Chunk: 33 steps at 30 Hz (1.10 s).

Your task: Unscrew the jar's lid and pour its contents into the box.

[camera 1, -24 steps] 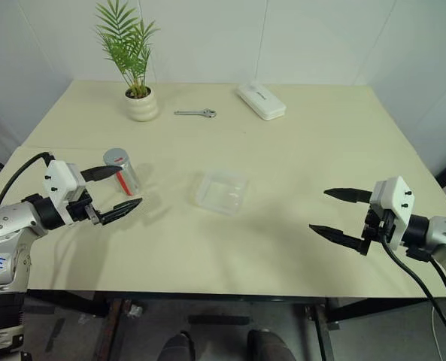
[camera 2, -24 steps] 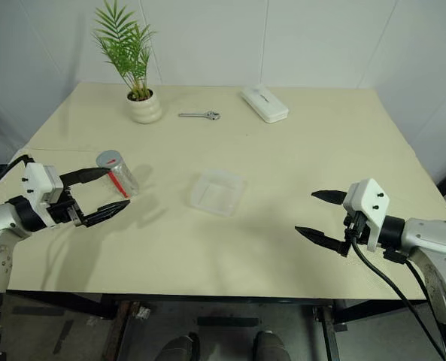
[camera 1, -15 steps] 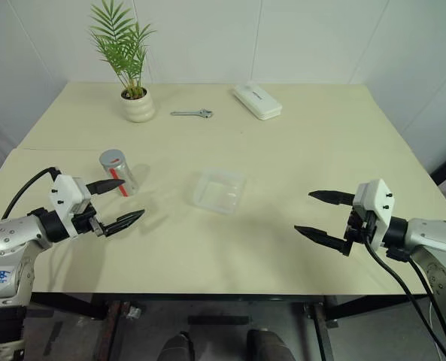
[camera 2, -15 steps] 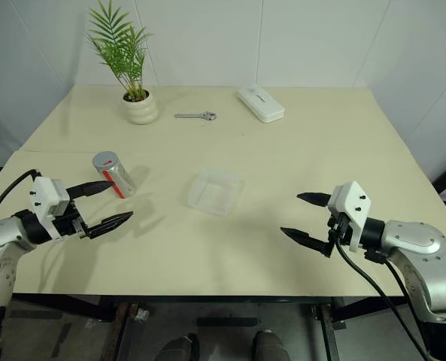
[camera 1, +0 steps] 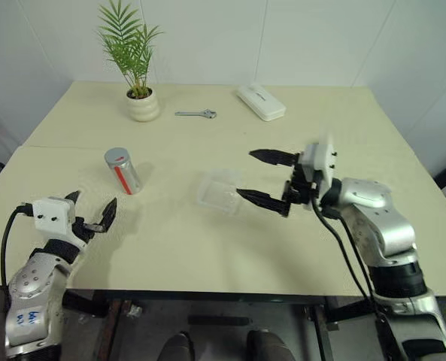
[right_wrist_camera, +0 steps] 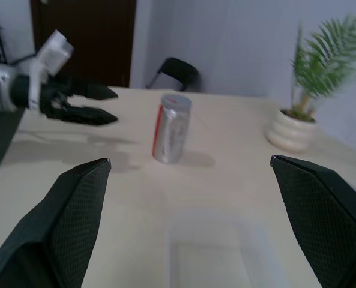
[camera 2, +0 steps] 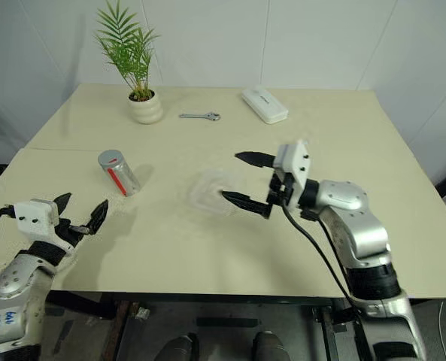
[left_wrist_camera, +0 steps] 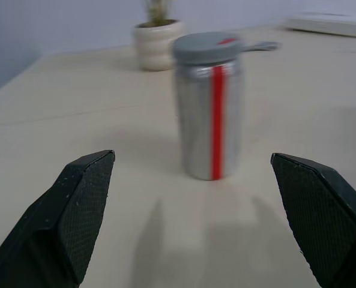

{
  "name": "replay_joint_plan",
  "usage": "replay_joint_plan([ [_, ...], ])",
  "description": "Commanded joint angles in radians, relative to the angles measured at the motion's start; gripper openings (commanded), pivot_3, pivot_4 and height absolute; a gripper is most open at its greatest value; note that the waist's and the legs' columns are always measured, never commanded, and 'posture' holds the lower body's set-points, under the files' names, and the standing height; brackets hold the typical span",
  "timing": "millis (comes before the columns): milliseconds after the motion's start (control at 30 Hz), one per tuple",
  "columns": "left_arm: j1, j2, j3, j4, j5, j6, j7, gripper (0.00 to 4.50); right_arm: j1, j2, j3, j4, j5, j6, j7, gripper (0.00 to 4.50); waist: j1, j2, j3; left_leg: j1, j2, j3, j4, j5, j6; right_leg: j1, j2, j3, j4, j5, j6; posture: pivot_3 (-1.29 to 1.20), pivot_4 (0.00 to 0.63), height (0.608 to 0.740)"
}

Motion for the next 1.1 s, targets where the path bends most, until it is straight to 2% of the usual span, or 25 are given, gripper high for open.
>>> replay_joint_plan([
  [33, -0.061, -0.006, -0.024, 0.007, 0.03, -0.037, 0.04, 4.44, -0.053, 0.03, 0.01, 0.042, -0.011, -0.051, 0.028, 4.5, 0.002, 0.0, 0.0, 0.0, 0.0, 0.0, 0.0, 0.0, 0.0, 0.0, 0.0, 0.0, 0.0, 0.0, 0.0, 0.0, 0.15, 0.74],
  [167, -0.115, -0.017, -0.038, 0.049, 0.042, -0.058, 0.068, 4.44, -0.119, 0.105, 0.028, 0.081, -0.028, -0.079, 0.01, 4.5, -0.011, 0.0, 0.0, 0.0, 0.0, 0.001, 0.0, 0.0, 0.0, -0.001, 0.0, 0.0, 0.0, 0.001, 0.0, 0.0, 0.15, 0.74],
  [400, -0.136, -0.022, -0.057, 0.066, 0.041, -0.067, 0.071, 4.44, -0.12, 0.15, 0.042, 0.084, -0.065, -0.103, -0.013, 4.5, -0.008, 0.0, 0.0, -0.004, 0.001, 0.002, -0.002, 0.0, -0.001, -0.007, 0.001, 0.0, 0.001, 0.0, -0.001, 0.0, 0.15, 0.74],
  [600, -0.254, -0.01, -0.098, 0.211, 0.082, -0.101, 0.074, 4.44, -0.095, 0.14, 0.043, 0.073, -0.07, -0.104, -0.001, 4.5, -0.007, 0.0, 0.0, -0.004, 0.001, 0.003, -0.002, 0.0, -0.002, -0.009, 0.001, 0.001, 0.003, 0.001, -0.001, 0.0, 0.15, 0.74],
  [1100, -0.433, -0.019, -0.147, 0.507, 0.117, -0.245, 0.072, 4.44, -0.066, 0.146, 0.037, 0.017, -0.081, -0.095, -0.045, 4.5, -0.006, 0.0, 0.0, -0.005, 0.003, 0.005, -0.002, 0.0, -0.002, -0.011, 0.002, 0.001, 0.002, 0.001, -0.001, 0.0, 0.15, 0.74],
])
